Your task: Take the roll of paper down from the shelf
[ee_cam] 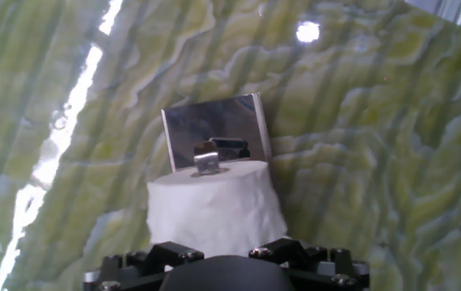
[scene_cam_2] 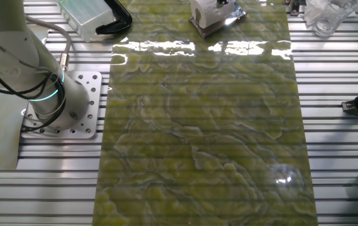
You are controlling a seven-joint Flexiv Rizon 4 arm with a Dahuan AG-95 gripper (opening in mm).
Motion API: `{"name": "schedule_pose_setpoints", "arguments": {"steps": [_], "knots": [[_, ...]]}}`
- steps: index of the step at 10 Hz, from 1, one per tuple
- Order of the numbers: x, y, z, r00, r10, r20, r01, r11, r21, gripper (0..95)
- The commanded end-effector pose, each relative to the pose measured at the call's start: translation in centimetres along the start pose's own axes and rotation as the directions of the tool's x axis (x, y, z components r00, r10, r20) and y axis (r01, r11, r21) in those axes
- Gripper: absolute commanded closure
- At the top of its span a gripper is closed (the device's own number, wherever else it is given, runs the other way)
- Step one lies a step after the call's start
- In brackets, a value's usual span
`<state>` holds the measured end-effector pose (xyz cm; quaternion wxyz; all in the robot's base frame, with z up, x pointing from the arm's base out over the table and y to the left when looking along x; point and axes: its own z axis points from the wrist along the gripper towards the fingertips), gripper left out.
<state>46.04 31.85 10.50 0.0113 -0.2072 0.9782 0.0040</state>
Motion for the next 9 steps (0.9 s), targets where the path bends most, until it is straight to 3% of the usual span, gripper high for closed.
{"name": "schedule_pose_setpoints", "arguments": {"steps": [1,6,9], "knots": [[-0.1,0.0,0.5,1.0,-0.009,0.003,0.009,1.0,0.009,0.0],[0.2,-0.1,1.1,1.0,-0.002,0.011,0.002,1.0,0.013,0.0],[1.1,-0.2,1.7,1.0,0.002,0.028,-0.001,1.0,0.0,0.0]]}}
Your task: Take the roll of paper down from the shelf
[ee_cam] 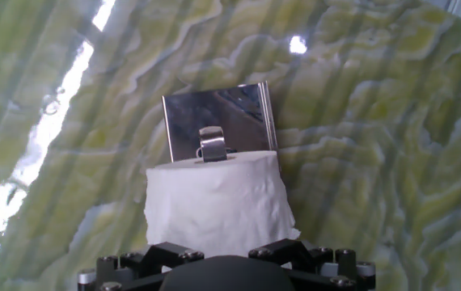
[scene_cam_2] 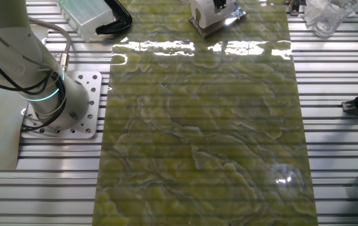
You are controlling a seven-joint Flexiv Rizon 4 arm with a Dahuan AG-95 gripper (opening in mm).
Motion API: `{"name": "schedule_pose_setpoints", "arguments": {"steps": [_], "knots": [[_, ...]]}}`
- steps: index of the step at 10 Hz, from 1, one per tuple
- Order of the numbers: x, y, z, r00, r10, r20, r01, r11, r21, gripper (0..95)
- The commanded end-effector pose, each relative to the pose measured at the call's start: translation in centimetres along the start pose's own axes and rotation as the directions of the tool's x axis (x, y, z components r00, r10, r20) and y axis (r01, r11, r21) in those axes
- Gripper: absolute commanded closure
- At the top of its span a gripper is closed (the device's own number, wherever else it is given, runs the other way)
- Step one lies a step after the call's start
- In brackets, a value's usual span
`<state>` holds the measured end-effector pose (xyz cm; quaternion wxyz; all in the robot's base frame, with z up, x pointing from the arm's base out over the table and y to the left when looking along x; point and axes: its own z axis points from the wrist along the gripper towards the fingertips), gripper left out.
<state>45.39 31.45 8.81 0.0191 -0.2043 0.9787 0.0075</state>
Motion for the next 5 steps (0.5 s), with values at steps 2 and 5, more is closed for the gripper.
{"name": "schedule_pose_setpoints", "arguments": {"steps": [2,5], "knots": [[0.83,-0.16,0.63,1.0,-0.013,0.019,0.013,1.0,0.008,0.0],[0.65,-0.11,0.8,0.999,-0.01,0.036,0.009,1.0,0.01,0.0]]}}
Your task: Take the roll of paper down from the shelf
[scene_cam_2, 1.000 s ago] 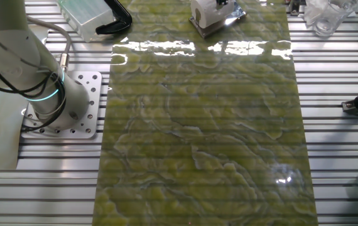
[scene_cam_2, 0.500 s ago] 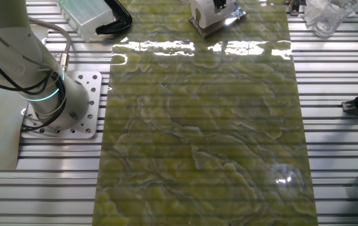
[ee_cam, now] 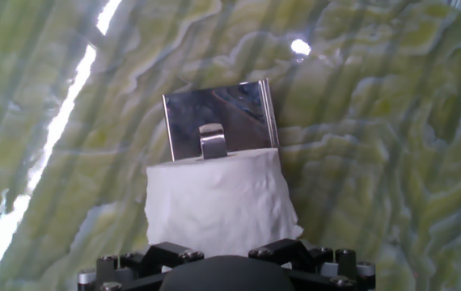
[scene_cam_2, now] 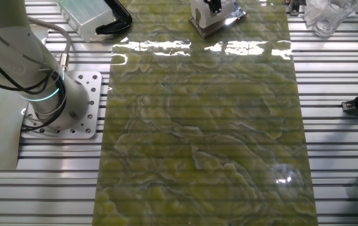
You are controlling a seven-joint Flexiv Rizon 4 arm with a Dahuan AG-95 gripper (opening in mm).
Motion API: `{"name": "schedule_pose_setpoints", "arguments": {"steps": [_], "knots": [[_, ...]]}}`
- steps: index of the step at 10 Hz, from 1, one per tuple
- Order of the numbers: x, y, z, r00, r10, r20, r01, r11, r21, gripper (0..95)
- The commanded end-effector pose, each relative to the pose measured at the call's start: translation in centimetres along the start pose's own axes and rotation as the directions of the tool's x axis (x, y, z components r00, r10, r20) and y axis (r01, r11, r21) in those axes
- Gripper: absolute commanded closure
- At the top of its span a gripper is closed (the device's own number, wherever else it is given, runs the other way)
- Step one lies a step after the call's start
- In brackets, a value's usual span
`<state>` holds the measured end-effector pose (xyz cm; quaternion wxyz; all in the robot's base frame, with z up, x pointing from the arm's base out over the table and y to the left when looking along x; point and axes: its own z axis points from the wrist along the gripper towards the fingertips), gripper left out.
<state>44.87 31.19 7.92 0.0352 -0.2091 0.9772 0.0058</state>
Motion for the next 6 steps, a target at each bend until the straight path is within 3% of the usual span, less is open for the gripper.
{"name": "schedule_pose_setpoints", "arguments": {"steps": [1,6], "knots": [[-0.4,0.0,-0.2,1.0,-0.005,-0.008,0.005,1.0,0.006,0.0],[-0.9,0.2,0.9,1.0,-0.004,-0.008,0.004,1.0,0.018,0.0]]}}
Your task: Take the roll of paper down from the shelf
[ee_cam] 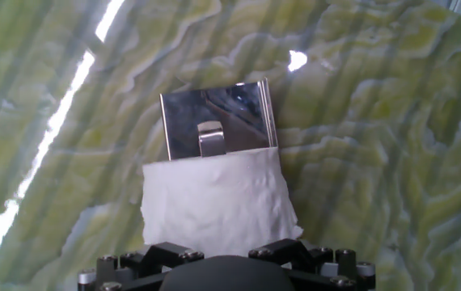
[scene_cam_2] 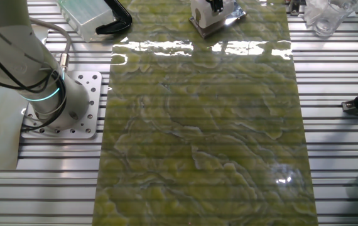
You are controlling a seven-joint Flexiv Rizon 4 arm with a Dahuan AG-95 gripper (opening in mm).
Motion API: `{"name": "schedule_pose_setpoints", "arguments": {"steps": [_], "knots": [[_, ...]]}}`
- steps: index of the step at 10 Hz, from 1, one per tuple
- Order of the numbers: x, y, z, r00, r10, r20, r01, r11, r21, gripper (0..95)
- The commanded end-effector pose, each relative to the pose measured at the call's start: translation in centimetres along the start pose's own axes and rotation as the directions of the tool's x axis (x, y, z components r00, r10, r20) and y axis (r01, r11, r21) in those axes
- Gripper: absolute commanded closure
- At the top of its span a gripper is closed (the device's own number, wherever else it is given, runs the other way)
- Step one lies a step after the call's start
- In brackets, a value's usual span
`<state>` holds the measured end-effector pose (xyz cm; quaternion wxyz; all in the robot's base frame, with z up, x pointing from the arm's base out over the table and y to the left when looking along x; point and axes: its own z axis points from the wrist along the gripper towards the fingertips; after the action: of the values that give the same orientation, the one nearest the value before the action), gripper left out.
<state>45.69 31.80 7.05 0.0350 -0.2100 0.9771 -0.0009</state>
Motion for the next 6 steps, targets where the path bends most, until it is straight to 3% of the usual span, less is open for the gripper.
{"name": "schedule_pose_setpoints", "arguments": {"steps": [1,6], "knots": [[0.1,-0.04,0.35,1.0,-0.002,-0.004,0.002,1.0,0.008,0.0],[0.24,0.04,0.93,1.0,-0.007,0.002,0.007,1.0,0.013,0.0]]}}
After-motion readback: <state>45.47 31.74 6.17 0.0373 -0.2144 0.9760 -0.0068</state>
